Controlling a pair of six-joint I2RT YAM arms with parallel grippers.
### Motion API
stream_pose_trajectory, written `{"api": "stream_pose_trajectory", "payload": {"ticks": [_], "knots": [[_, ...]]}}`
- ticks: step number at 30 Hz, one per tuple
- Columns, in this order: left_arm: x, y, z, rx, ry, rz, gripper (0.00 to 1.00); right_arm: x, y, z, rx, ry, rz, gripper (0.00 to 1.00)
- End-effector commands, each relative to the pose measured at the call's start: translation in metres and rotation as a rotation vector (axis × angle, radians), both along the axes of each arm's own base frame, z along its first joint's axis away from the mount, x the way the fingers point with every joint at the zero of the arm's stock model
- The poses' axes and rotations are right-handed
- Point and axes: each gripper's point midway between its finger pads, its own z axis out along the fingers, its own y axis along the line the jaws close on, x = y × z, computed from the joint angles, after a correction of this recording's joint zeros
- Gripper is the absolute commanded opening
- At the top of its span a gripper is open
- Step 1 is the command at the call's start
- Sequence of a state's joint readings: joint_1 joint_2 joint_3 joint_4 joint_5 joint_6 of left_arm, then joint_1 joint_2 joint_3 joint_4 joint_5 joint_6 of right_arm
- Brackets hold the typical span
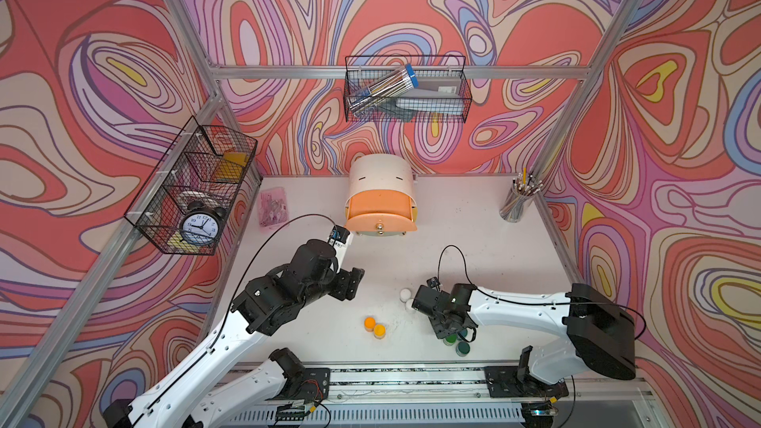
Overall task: Put the paint cans in the drawer according to color
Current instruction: Pick up the paint can at the center of the board, then place the paint can in the drawer.
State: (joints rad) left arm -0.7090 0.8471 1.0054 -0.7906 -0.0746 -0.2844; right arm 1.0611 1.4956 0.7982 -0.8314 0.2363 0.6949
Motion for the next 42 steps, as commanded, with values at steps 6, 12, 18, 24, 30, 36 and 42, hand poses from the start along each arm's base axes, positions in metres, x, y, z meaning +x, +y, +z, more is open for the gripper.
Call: {"api": "stream_pose_trajectory", "payload": {"ticks": [6, 12, 18, 24, 30, 36, 42], "knots": [[0.002, 0.001, -0.006, 0.023, 0.002, 0.003, 0.79, 0.007, 0.004, 0.004, 0.009, -0.041, 0.001, 0.27], [0.002, 0.001, -0.007, 0.027, 0.003, 0.003, 0.79, 0.033, 0.015, 0.058, 0.009, -0.163, 0.041, 0.2], [0.003, 0.004, -0.004, 0.025, -0.01, 0.013, 0.79, 0.09, 0.033, 0.17, 0.048, -0.36, 0.098, 0.19], [0.002, 0.006, 0.002, 0.007, -0.034, 0.022, 0.79, 0.172, 0.049, 0.249, 0.14, -0.454, 0.11, 0.19], [0.001, 0.005, 0.001, -0.007, -0.034, 0.018, 0.79, 0.229, 0.084, 0.279, 0.162, -0.486, 0.14, 0.19], [0.001, 0.003, -0.002, 0.002, -0.019, 0.012, 0.79, 0.25, 0.116, 0.266, 0.199, -0.448, 0.167, 0.19], [0.001, 0.001, -0.002, -0.007, -0.012, 0.004, 0.79, 0.26, 0.13, 0.239, 0.203, -0.414, 0.164, 0.19]]}}
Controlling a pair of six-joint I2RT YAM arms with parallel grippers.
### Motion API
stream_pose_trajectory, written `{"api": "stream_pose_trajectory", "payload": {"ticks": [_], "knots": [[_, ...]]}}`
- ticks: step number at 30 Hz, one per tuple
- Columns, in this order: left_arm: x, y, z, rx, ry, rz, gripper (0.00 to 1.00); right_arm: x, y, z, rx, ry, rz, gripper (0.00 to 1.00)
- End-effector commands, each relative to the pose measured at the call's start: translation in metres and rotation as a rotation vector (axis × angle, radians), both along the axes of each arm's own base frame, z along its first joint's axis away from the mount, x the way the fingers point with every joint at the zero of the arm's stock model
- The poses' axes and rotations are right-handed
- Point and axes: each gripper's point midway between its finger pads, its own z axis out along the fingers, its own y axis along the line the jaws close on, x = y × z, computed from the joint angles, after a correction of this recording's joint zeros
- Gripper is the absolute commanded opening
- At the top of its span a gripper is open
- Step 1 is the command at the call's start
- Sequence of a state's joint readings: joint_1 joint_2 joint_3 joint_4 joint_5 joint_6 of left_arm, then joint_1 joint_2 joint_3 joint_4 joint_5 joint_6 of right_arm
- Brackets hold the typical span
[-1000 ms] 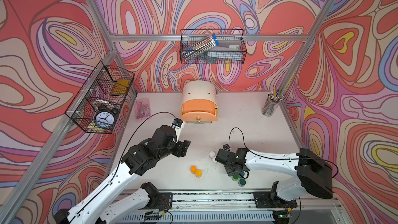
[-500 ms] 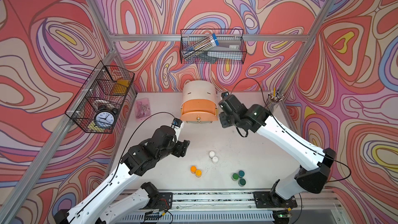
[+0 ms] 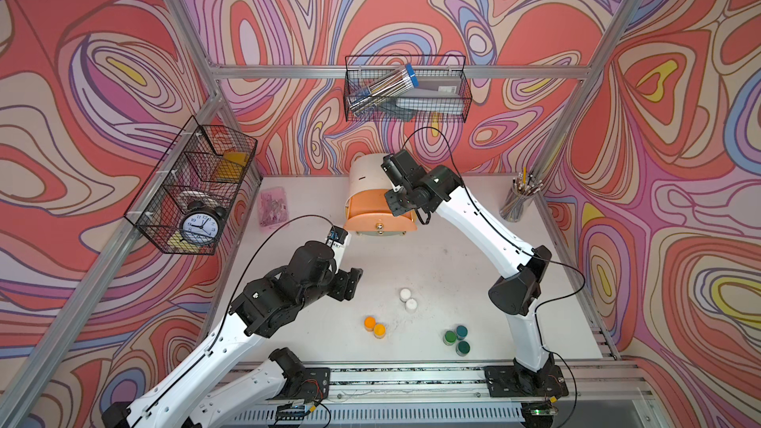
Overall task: Put the paint cans in the drawer according to color
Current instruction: Place the paint can in the drawer.
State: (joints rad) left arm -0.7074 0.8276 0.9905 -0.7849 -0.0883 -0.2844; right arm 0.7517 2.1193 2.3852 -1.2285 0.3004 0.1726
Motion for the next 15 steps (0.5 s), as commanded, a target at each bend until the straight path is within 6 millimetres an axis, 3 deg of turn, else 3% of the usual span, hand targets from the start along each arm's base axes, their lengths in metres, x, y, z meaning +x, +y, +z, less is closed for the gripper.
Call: {"api": "stream_pose_trajectory", "payload": {"ticks": [1, 13, 15], "knots": [[0.001, -0.003, -0.002, -0.007, 0.003, -0.008, 0.79, 0.0, 0.004, -0.006, 0.012, 0.022, 0.012, 0.19], [0.0, -0.004, -0.004, -0.008, 0.014, -0.015, 0.8, 0.016, 0.001, -0.052, -0.027, 0.084, -0.032, 0.26], [0.0, -0.004, -0.005, -0.007, 0.016, -0.016, 0.8, 0.019, 0.001, -0.056, -0.023, 0.091, -0.038, 0.34]]}}
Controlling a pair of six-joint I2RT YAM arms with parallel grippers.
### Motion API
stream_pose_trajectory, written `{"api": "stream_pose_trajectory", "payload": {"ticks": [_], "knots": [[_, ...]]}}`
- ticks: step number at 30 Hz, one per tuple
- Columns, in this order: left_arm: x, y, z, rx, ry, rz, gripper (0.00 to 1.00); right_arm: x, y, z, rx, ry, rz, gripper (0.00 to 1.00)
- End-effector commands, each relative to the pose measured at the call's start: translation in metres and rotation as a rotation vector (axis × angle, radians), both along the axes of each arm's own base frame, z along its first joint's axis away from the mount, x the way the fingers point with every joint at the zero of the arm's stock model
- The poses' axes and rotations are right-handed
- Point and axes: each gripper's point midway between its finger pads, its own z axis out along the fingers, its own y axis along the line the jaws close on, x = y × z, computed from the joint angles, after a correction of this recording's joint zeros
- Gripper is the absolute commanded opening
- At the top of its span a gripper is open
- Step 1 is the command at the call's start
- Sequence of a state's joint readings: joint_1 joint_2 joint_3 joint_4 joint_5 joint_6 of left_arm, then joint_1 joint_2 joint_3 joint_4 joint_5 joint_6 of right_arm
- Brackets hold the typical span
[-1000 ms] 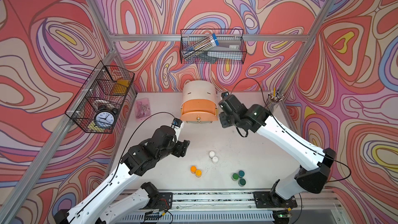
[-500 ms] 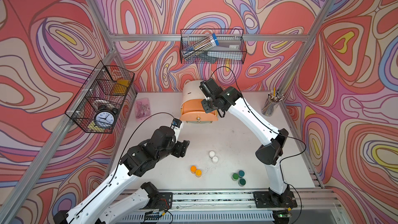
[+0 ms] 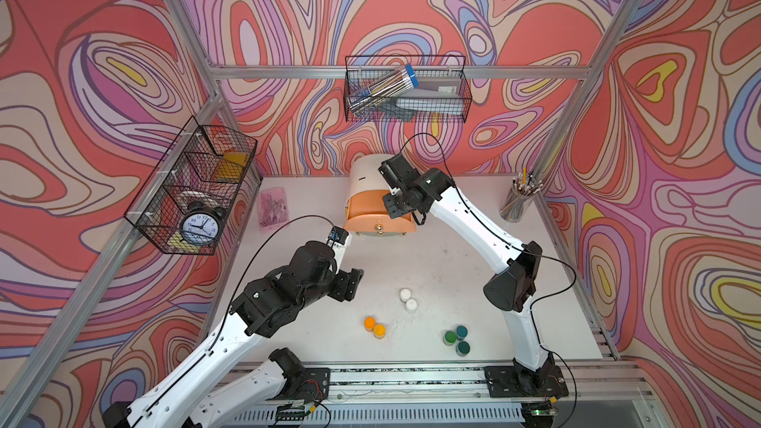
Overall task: Put the paint cans in the drawer according to color
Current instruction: Place the paint can in the drawer.
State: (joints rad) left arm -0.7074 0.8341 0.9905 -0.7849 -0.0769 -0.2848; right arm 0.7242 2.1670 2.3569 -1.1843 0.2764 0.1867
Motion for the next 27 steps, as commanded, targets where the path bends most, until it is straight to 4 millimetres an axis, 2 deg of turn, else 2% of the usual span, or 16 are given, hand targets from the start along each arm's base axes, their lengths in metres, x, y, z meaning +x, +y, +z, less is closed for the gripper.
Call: {"api": "stream_pose_trajectory", "payload": {"ticks": [1, 6, 8, 19, 23, 27], "knots": [[0.0, -0.002, -0.003, -0.007, 0.005, -0.008, 0.8, 0.004, 0.0, -0.027, -0.022, 0.05, -0.015, 0.37], [0.001, -0.002, -0.004, -0.002, 0.008, -0.008, 0.8, 0.006, 0.0, -0.021, -0.01, 0.036, -0.018, 0.41], [0.001, -0.002, -0.004, -0.003, 0.008, -0.007, 0.8, 0.005, 0.0, -0.014, 0.001, 0.027, -0.016, 0.45], [0.003, -0.002, -0.005, -0.001, 0.013, 0.002, 0.81, -0.013, -0.014, 0.032, 0.05, -0.021, -0.013, 0.61], [0.004, -0.004, -0.005, -0.009, 0.015, 0.005, 0.81, -0.023, -0.021, 0.055, 0.086, -0.052, -0.007, 0.63], [0.012, -0.007, -0.004, -0.044, 0.023, 0.037, 0.81, -0.029, -0.026, 0.067, 0.091, -0.071, 0.005, 0.63]]}}
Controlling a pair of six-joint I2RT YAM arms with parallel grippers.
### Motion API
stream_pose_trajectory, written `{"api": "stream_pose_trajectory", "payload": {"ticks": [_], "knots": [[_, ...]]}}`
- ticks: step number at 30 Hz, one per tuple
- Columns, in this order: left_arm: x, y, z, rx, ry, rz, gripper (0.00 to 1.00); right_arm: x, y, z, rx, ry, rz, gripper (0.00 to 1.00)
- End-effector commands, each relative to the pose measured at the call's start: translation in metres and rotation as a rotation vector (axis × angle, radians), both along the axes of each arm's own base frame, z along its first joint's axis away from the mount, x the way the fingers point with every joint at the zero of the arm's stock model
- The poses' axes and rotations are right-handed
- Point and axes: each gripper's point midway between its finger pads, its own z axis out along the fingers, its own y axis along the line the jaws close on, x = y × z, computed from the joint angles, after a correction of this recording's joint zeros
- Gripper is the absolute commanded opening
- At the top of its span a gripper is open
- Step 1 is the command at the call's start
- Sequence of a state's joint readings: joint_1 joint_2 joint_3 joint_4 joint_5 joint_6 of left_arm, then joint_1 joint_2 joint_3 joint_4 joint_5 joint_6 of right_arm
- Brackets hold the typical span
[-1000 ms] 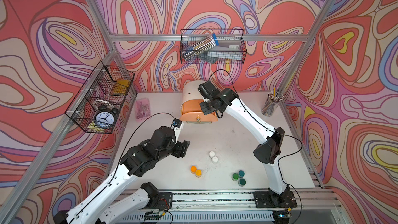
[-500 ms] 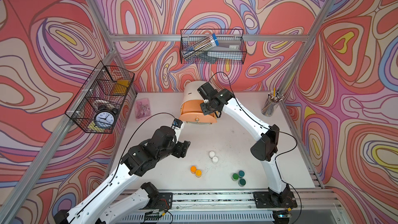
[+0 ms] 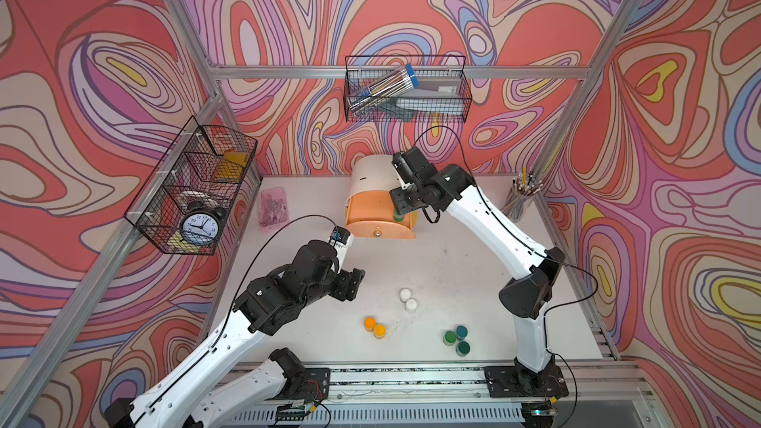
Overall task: Put the paint cans in the drawer according to color
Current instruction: Place the paint can in the drawer, then pick up the paint can at the center of the board.
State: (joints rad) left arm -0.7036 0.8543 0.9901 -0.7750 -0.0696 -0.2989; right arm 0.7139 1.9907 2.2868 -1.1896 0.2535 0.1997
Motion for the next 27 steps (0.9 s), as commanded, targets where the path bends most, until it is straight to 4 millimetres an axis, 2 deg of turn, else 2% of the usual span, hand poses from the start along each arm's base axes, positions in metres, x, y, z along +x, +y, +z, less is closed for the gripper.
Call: {"api": "stream_pose_trajectory", "payload": {"ticks": [1, 3, 6, 8, 10, 13, 17, 19, 21, 22, 25, 27], "knots": [[0.011, -0.006, 0.0, -0.055, 0.021, 0.044, 0.81, -0.007, -0.005, 0.008, -0.006, -0.007, 0.011, 0.63], [0.015, -0.011, -0.001, -0.077, 0.051, 0.052, 0.81, -0.013, -0.011, 0.011, -0.017, -0.002, 0.014, 0.64], [0.018, -0.024, -0.005, -0.113, 0.101, 0.041, 0.8, -0.034, -0.018, 0.01, -0.019, 0.028, 0.058, 0.64], [0.016, -0.037, 0.003, -0.135, 0.118, -0.021, 0.79, -0.056, -0.026, 0.007, -0.032, 0.052, 0.102, 0.64], [0.015, -0.045, 0.02, -0.167, 0.084, -0.073, 0.79, -0.081, -0.045, 0.01, -0.046, 0.055, 0.12, 0.64], [0.018, -0.046, 0.054, -0.215, -0.039, -0.099, 0.82, -0.116, -0.073, -0.009, -0.06, 0.106, 0.112, 0.65], [0.016, -0.049, 0.089, -0.279, -0.164, -0.149, 0.87, -0.164, -0.101, -0.052, -0.039, 0.234, 0.084, 0.64], [0.001, -0.067, 0.097, -0.335, -0.169, -0.293, 0.89, -0.185, -0.109, -0.07, -0.011, 0.297, 0.072, 0.61], [-0.025, -0.089, 0.1, -0.396, -0.145, -0.485, 0.97, -0.204, -0.114, -0.081, 0.018, 0.345, 0.067, 0.59], [-0.038, -0.098, 0.1, -0.406, -0.134, -0.574, 0.98, -0.213, -0.116, -0.086, 0.033, 0.363, 0.063, 0.58], [-0.067, -0.112, 0.08, -0.294, -0.143, -0.739, 0.98, -0.236, -0.115, -0.099, 0.064, 0.41, 0.074, 0.56], [-0.076, -0.115, 0.062, -0.194, -0.168, -0.795, 0.98, -0.25, -0.113, -0.111, 0.052, 0.437, 0.089, 0.56]]}}
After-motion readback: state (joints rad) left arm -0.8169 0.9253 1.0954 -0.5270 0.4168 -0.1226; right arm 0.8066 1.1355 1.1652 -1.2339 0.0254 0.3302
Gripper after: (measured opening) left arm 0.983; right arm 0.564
